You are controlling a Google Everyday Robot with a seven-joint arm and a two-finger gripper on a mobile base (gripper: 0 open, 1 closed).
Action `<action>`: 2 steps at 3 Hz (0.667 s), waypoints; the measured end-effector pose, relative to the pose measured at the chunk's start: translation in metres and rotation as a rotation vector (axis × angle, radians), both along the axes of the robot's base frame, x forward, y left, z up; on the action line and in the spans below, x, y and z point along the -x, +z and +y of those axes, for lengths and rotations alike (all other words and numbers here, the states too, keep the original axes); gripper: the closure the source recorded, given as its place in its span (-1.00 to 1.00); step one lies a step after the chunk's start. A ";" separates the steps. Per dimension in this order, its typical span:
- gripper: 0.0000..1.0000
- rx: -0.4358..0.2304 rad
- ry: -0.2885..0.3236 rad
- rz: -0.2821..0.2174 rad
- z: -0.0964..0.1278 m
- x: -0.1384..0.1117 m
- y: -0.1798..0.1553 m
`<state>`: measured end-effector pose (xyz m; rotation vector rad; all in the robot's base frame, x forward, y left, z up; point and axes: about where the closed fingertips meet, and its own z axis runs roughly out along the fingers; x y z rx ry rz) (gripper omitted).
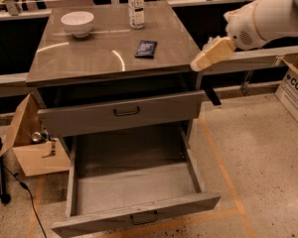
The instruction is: Place rxbar blueberry into middle drawer
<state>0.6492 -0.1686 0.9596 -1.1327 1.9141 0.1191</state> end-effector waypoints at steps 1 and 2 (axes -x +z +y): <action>-1.00 -0.116 -0.077 0.111 0.010 -0.055 -0.028; -1.00 -0.217 -0.159 0.259 0.022 -0.095 -0.045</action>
Offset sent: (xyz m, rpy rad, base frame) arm 0.1477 0.0337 -0.0478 0.4144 0.4954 -0.3389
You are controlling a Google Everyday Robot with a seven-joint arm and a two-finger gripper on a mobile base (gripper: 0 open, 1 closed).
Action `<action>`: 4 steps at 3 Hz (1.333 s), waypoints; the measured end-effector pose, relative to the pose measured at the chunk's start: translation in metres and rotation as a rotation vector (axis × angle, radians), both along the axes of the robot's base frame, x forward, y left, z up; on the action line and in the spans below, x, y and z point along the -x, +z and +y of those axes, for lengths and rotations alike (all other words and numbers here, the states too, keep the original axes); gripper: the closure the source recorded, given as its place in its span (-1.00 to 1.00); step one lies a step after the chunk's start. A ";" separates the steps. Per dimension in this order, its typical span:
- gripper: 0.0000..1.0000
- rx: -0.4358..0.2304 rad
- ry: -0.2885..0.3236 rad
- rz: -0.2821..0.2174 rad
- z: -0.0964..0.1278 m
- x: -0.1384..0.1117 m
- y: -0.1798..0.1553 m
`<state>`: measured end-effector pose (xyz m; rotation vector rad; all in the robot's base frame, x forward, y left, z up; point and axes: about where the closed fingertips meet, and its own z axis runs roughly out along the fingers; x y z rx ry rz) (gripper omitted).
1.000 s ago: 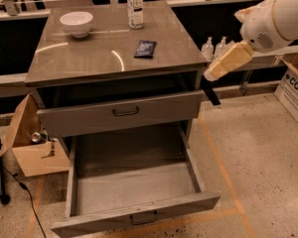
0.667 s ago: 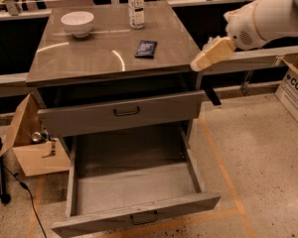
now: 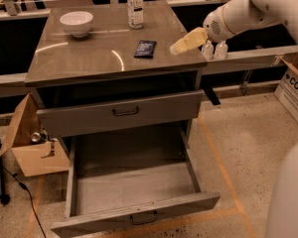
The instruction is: Place rxbar blueberry into middle drawer
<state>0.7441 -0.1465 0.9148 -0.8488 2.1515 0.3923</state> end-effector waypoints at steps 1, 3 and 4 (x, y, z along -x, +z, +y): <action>-1.00 -0.052 -0.066 0.035 -0.004 -0.010 0.010; -1.00 -0.058 -0.085 0.028 0.005 -0.013 0.011; -1.00 0.009 -0.188 0.016 0.043 -0.040 0.023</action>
Offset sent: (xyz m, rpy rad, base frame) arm 0.0104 -0.0043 0.0097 0.0502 0.0344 -0.0652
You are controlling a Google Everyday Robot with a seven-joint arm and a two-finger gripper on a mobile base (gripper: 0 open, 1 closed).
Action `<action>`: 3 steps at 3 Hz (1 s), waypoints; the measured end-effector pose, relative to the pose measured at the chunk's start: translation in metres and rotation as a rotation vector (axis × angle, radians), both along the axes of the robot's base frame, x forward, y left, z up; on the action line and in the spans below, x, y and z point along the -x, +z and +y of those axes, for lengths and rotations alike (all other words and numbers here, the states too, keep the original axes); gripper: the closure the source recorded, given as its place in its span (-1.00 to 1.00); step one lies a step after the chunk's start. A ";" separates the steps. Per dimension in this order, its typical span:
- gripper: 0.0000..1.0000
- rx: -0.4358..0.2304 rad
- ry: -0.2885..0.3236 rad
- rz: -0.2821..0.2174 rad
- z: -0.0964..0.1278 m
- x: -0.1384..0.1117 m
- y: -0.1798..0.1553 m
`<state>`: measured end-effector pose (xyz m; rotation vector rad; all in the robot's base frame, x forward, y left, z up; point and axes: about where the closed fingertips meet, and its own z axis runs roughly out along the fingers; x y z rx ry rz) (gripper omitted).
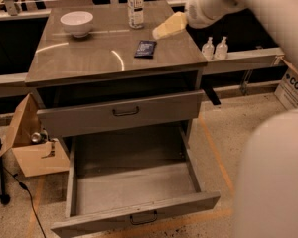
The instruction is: Place rxbar blueberry into middle drawer
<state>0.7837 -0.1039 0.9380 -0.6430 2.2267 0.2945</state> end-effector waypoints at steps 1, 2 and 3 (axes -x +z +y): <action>-1.00 -0.013 -0.089 0.050 0.040 -0.027 0.001; -1.00 -0.100 -0.189 0.129 0.078 -0.052 -0.007; -1.00 -0.149 -0.246 0.157 0.080 -0.055 -0.007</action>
Offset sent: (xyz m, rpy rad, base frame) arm 0.0921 0.1244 -0.0035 0.3305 0.2869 -0.4366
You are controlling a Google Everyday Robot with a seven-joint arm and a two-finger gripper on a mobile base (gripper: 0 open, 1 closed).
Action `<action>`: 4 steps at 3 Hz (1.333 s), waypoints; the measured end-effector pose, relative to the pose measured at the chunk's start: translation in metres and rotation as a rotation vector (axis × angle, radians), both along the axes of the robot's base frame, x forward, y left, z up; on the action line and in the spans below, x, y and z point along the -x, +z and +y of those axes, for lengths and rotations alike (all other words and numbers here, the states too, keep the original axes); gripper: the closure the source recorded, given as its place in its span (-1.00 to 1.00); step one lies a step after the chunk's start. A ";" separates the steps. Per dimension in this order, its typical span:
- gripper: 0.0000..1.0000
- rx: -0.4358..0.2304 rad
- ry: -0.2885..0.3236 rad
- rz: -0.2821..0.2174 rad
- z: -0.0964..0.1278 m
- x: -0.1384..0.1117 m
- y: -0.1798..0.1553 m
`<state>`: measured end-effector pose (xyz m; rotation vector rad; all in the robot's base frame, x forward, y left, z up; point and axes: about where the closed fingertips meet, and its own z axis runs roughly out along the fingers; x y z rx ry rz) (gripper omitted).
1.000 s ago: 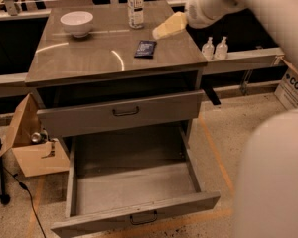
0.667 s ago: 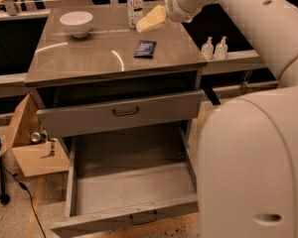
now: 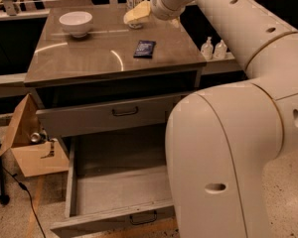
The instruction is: Place rxbar blueberry into middle drawer
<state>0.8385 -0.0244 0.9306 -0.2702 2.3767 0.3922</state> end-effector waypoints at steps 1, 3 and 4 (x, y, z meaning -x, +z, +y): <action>-1.00 0.002 0.003 0.000 0.000 0.000 -0.001; -1.00 -0.040 -0.156 0.098 0.004 -0.009 -0.014; -1.00 -0.030 -0.247 0.146 0.006 -0.014 -0.022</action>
Offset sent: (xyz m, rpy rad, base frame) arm 0.0099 0.0040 -0.0039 0.0569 0.0717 -0.1631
